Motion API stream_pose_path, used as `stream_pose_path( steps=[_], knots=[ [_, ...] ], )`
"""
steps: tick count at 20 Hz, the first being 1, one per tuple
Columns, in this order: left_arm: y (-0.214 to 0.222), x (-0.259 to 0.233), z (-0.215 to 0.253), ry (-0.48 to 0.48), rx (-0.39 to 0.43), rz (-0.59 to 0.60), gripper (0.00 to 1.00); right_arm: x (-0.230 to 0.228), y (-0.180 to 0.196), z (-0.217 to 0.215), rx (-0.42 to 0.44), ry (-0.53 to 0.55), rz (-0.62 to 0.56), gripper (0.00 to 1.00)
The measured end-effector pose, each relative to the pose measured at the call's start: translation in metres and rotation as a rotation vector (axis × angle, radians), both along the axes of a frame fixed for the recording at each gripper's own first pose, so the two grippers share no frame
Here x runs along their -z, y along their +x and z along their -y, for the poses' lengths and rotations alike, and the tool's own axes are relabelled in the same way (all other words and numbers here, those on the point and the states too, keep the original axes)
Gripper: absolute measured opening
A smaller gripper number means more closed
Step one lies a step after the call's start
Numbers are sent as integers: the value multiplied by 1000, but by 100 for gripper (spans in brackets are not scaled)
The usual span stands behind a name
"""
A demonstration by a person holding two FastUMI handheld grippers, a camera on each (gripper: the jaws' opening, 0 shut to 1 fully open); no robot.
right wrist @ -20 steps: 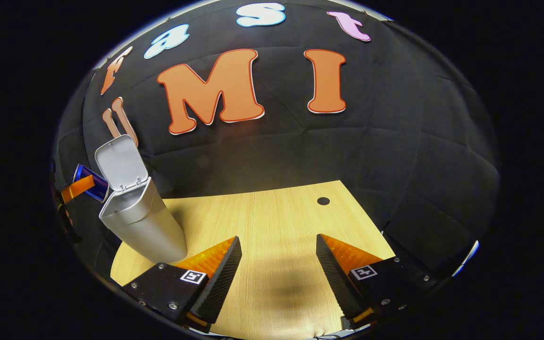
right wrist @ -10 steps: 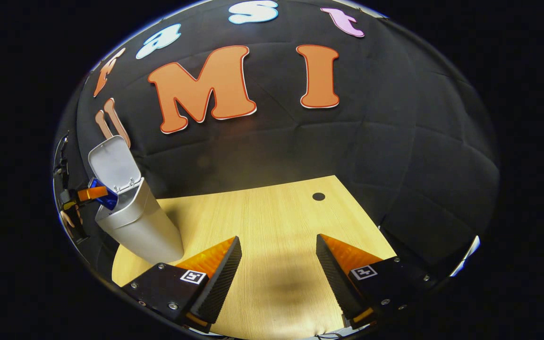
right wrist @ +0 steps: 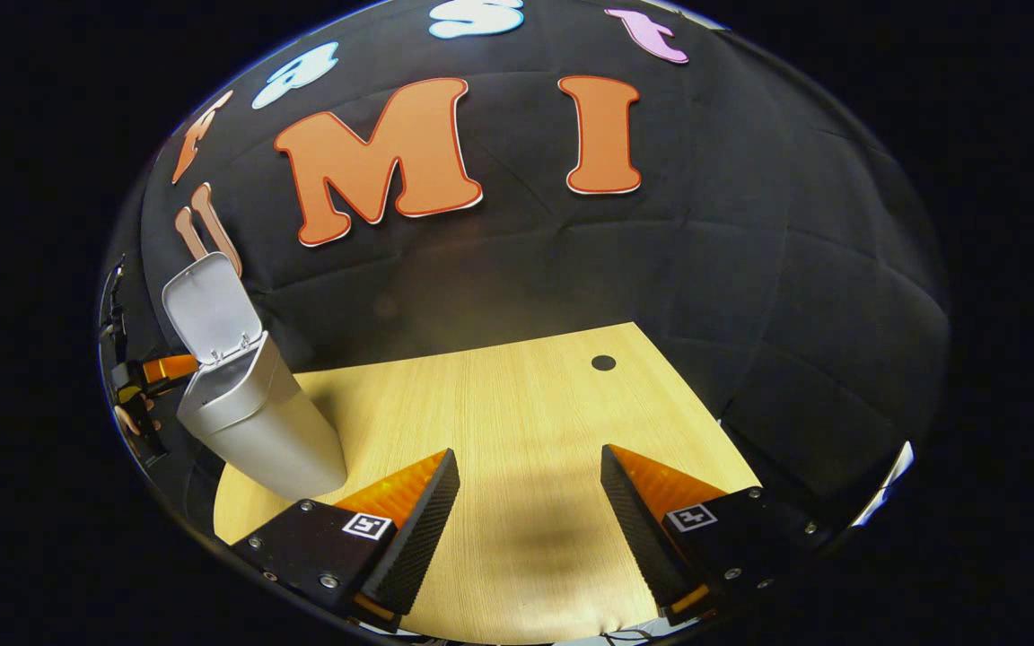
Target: Press the lid of the desktop garbage bin to open it, pick up the crumpled paper on the desktop and throw it into the bin, then pick up the pop can on the desktop and drop it into the bin, and finally close the garbage bin lid.
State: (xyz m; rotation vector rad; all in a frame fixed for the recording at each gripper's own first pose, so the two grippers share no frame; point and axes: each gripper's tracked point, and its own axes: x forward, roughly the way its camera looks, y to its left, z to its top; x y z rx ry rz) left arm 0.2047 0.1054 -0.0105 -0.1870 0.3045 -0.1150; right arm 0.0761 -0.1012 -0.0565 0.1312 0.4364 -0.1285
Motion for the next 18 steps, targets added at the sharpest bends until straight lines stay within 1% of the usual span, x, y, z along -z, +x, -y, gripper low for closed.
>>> stream_pose_path(
  steps=[4, 6, 10, 13, 15, 18],
  knots=[
    [-6, -20, -5, -30, -27, 50, 92, -1, 1, -4, -12, 0, 2, 95],
    [-11, -37, -5, -65, -25, 70, 92, -3, 2, -5, -17, -4, 6, 95],
    [-14, -96, -15, -98, -25, 152, 92, -4, 3, -10, -32, 8, 5, 95],
    [-5, -148, -28, -65, -44, 220, 92, -6, 1, -14, -47, 15, 11, 95],
    [4, -181, -34, -11, -40, 264, 92, -6, 3, -17, -52, 18, 13, 95],
    [22, -228, -43, 74, -57, 309, 92, -7, 2, -16, -56, 28, 13, 95]
  ],
)
